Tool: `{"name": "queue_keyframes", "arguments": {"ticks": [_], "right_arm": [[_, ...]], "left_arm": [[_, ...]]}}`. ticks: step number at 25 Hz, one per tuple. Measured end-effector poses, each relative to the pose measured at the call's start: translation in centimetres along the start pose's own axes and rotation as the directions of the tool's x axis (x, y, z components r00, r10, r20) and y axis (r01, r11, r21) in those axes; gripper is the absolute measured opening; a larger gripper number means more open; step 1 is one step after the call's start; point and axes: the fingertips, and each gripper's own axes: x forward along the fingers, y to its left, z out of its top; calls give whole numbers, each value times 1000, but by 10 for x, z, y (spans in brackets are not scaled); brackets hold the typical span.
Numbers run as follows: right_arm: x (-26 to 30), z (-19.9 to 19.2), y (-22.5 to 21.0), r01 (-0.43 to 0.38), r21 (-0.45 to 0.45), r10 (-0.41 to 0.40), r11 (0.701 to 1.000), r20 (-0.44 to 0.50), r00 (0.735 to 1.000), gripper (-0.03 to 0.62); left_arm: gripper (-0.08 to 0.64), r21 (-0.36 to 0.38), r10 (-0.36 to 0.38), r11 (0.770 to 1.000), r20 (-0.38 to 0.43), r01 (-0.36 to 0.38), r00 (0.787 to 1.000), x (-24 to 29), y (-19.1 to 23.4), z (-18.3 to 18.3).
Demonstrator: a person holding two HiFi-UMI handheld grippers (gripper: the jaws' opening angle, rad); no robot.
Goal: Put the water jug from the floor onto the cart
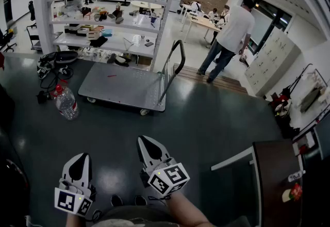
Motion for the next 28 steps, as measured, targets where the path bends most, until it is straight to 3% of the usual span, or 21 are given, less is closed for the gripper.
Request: {"name": "queue_keyframes", "arguments": {"ticks": [11, 16, 28], "right_arm": [[12, -15, 16, -41, -33, 39, 999, -46, 998, -11], [13, -17, 22, -47, -22, 46, 999, -37, 998, -11], [35, -51, 39, -44, 41, 48, 998, -94, 994, -11]], "left_arm": [[9, -5, 23, 1000, -12, -24, 1000, -5, 15, -5], [9, -10, 13, 1000, -22, -13, 1000, -8, 18, -8], [9, -62, 81, 995, -35, -83, 996, -35, 57, -23]]}}
